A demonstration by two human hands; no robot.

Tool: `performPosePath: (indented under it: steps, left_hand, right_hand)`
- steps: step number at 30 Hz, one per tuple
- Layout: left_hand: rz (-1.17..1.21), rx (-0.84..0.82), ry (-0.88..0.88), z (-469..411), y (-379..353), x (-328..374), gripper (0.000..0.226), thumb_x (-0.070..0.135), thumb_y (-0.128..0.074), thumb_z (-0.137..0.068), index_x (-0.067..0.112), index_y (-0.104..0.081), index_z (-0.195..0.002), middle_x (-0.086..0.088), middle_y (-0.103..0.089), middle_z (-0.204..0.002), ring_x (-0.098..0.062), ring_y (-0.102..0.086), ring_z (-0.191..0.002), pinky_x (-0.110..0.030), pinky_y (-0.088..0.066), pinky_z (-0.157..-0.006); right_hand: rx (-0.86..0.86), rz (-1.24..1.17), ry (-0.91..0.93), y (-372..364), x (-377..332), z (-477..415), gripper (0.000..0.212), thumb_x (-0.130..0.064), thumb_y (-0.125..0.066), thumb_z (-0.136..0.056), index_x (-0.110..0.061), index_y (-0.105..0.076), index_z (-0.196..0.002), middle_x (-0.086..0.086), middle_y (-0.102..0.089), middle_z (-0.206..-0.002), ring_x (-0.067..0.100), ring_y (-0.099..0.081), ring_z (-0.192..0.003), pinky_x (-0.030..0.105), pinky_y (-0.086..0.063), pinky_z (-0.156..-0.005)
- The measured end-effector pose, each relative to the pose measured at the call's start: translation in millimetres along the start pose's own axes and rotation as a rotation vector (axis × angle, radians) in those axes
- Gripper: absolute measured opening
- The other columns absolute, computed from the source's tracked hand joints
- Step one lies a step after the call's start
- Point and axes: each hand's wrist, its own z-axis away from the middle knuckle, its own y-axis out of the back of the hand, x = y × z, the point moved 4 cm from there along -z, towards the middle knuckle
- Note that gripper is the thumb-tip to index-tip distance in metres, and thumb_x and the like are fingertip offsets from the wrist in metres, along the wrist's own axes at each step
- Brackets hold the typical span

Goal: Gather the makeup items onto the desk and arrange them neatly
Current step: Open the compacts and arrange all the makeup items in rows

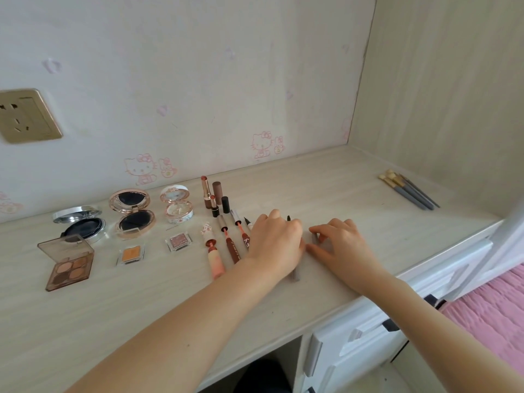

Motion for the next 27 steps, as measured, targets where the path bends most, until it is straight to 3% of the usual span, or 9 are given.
performPosePath:
  steps: [4, 7, 11, 15, 21, 27]
  left_hand:
    - [-0.05, -0.019, -0.031, -0.3, -4.4, 1.5, 0.014, 0.024, -0.059, -0.085, 0.014, -0.068, -0.084, -0.01, -0.062, -0.075, -0.024, -0.037, -0.068, -0.03, -0.028, -0.066]
    - [-0.09, -0.09, -0.068, 0.4, -10.3, 2.5, 0.018, 0.026, -0.05, -0.091, 0.014, -0.062, -0.084, -0.007, -0.063, -0.077, -0.025, -0.049, -0.089, -0.031, -0.026, -0.069]
    - [-0.082, -0.051, -0.047, 7.0, 0.0, 0.6, 0.025, 0.031, -0.045, -0.093, 0.015, -0.064, -0.093, -0.002, -0.065, -0.086, -0.024, -0.049, -0.096, -0.033, -0.031, -0.073]
    - [0.102, -0.035, -0.087, 29.9, 18.4, -8.4, 0.029, 0.03, -0.047, -0.092, 0.017, -0.071, -0.1, 0.005, -0.058, -0.093, -0.018, -0.044, -0.096, -0.034, -0.042, -0.081]
    - [0.229, -0.246, -0.17, 50.9, 17.3, -28.3, 0.035, 0.032, -0.046, -0.091, 0.027, -0.065, -0.12, 0.018, -0.057, -0.125, -0.005, -0.034, -0.121, -0.03, -0.031, -0.107]
    - [0.199, -0.239, -0.2, 54.1, 10.6, -29.3, 0.037, 0.039, -0.05, -0.091, 0.031, -0.062, -0.124, 0.019, -0.054, -0.132, -0.005, -0.032, -0.128, -0.032, -0.029, -0.11]
  right_hand:
    - [0.021, -0.013, 0.002, 2.2, -2.2, 2.0, 0.037, -0.037, -0.066, -0.086, -0.02, -0.065, -0.119, -0.003, -0.06, -0.092, 0.023, -0.048, -0.093, 0.034, -0.044, -0.085]
    - [0.023, -0.016, -0.002, 4.1, -3.1, 4.3, 0.037, -0.037, -0.066, -0.086, -0.02, -0.064, -0.118, -0.003, -0.062, -0.093, 0.023, -0.048, -0.094, 0.034, -0.043, -0.086]
    - [0.017, -0.033, 0.008, 7.7, -3.0, 8.6, 0.035, -0.035, -0.066, -0.085, -0.02, -0.064, -0.117, -0.004, -0.063, -0.096, 0.021, -0.049, -0.095, 0.025, -0.039, -0.085]
    - [0.011, -0.02, 0.049, 11.6, -3.7, 14.8, 0.029, -0.026, -0.064, -0.088, -0.018, -0.066, -0.115, -0.002, -0.065, -0.1, 0.023, -0.051, -0.095, 0.024, -0.038, -0.086]
    - [-0.008, -0.008, 0.066, 11.2, -6.1, 17.7, 0.026, -0.024, -0.055, -0.094, -0.02, -0.065, -0.118, -0.005, -0.062, -0.108, 0.021, -0.049, -0.1, 0.025, -0.04, -0.086]
    - [-0.01, 0.002, 0.105, 8.6, -11.8, 14.5, 0.026, -0.019, -0.06, -0.092, -0.016, -0.067, -0.116, 0.001, -0.064, -0.107, 0.025, -0.051, -0.097, 0.03, -0.044, -0.085]
